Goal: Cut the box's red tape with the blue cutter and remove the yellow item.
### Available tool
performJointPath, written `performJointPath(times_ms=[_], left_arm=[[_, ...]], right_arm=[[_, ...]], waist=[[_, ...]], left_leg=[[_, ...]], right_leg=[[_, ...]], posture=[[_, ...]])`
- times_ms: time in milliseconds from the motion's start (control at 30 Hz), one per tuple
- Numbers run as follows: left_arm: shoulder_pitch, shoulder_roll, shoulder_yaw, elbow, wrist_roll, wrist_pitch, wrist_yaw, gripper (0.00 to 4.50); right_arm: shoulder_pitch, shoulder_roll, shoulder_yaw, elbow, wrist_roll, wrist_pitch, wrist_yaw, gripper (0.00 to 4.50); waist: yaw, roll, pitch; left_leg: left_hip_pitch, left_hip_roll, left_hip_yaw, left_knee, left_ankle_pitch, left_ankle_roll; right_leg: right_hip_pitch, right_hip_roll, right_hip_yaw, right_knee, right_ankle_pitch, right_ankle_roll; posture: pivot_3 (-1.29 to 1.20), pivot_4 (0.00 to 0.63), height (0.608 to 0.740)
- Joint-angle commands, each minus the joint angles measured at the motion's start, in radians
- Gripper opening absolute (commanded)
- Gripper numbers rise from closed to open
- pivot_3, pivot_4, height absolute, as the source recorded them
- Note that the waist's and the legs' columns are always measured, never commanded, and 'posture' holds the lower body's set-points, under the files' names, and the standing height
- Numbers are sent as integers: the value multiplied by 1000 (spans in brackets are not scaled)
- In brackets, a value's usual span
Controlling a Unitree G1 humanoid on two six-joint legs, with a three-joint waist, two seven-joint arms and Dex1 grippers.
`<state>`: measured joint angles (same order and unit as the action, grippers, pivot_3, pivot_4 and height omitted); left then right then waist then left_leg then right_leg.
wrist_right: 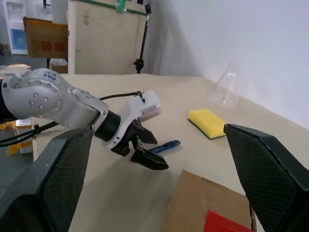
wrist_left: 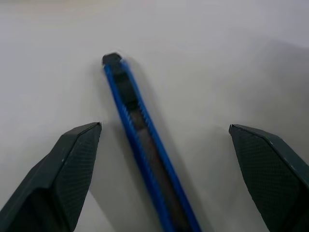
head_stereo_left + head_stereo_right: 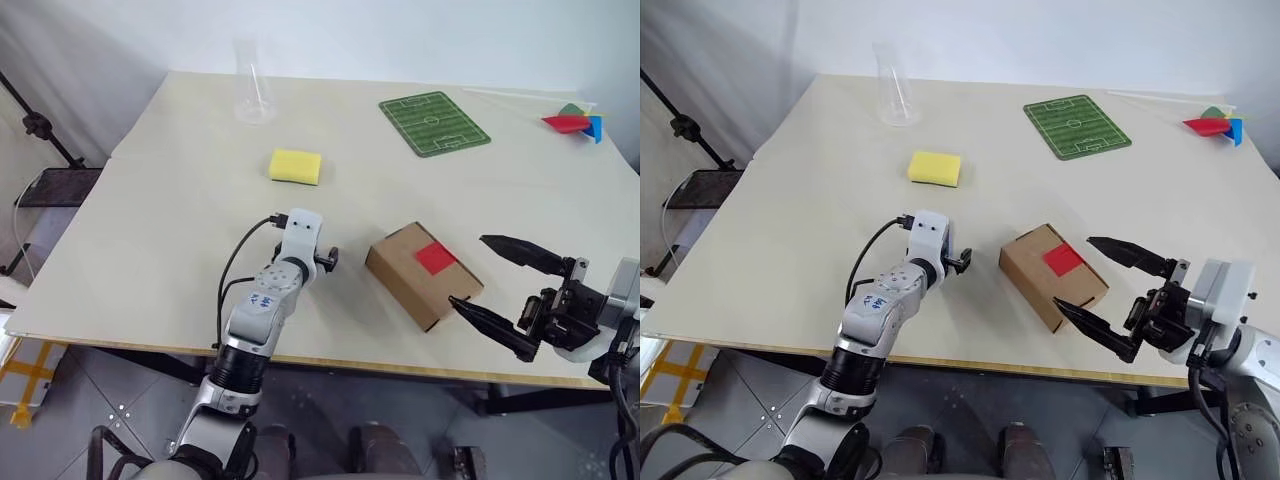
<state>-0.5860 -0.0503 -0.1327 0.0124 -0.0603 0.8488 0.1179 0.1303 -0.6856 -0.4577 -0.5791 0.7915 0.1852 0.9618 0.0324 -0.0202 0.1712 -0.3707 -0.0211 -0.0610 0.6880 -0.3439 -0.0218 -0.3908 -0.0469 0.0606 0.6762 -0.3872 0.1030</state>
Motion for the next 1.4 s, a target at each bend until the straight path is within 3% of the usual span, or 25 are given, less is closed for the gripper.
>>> performJointPath(times_ms=[33,300,400,800,967,1167,1233,1300,1400], left_arm=[[6,-33,21,24,16,26,32,4486],[19,-78,80,19,36,110,88,4486],[34,-83,72,-5,46,137,94,3937],[52,-96,105,-27,52,173,94,585],[30,-48,92,-31,18,126,-13,444],[44,312,60,-91,-124,-131,-567,444],[63,532,74,-54,-190,-314,-926,444],[75,680,38,-25,-211,-488,-1182,444],[83,804,-56,-17,-174,-692,-1420,444]], right_arm=[[-10,-5,-7,-23,25,6,-13,4500],[-18,-9,-5,-16,28,14,-12,4500],[-34,-13,2,-11,29,20,-13,4500],[-78,-8,11,8,21,30,-19,4500],[-99,-5,23,13,15,33,-27,4500],[-100,-9,24,-4,17,48,-49,4500],[-86,-24,21,-26,35,82,-64,4500],[-73,-34,16,-46,50,112,-85,4500],[-26,-107,35,-92,9,232,-154,4500]], waist=[[0,0,0],[-7,0,0],[-8,1,-1],[-4,1,-1],[-2,1,-1],[-12,1,-1],[-22,0,0],[-28,2,1],[-18,9,2]], left_leg=[[0,0,0,0,0,0],[1,0,0,0,0,0],[2,0,1,0,0,0],[1,0,1,-1,0,0],[1,0,1,-1,0,0],[1,1,0,-3,1,-2],[1,1,1,-5,1,-2],[1,3,0,-8,2,-4],[0,2,-2,-8,2,-4]], right_leg=[[0,0,0,0,0,0],[0,1,0,1,0,0],[0,1,1,1,0,0],[1,0,1,0,0,0],[1,0,0,-1,0,0],[-1,1,0,0,0,0],[-2,1,0,-1,0,0],[-3,2,-1,-2,1,-2],[-1,-1,-3,-7,0,-2]], posture=[[0,150,740],[0,150,740],[0,150,740],[0,150,740],[0,150,740],[0,150,740],[0,150,740],[0,150,740],[0,150,740]])
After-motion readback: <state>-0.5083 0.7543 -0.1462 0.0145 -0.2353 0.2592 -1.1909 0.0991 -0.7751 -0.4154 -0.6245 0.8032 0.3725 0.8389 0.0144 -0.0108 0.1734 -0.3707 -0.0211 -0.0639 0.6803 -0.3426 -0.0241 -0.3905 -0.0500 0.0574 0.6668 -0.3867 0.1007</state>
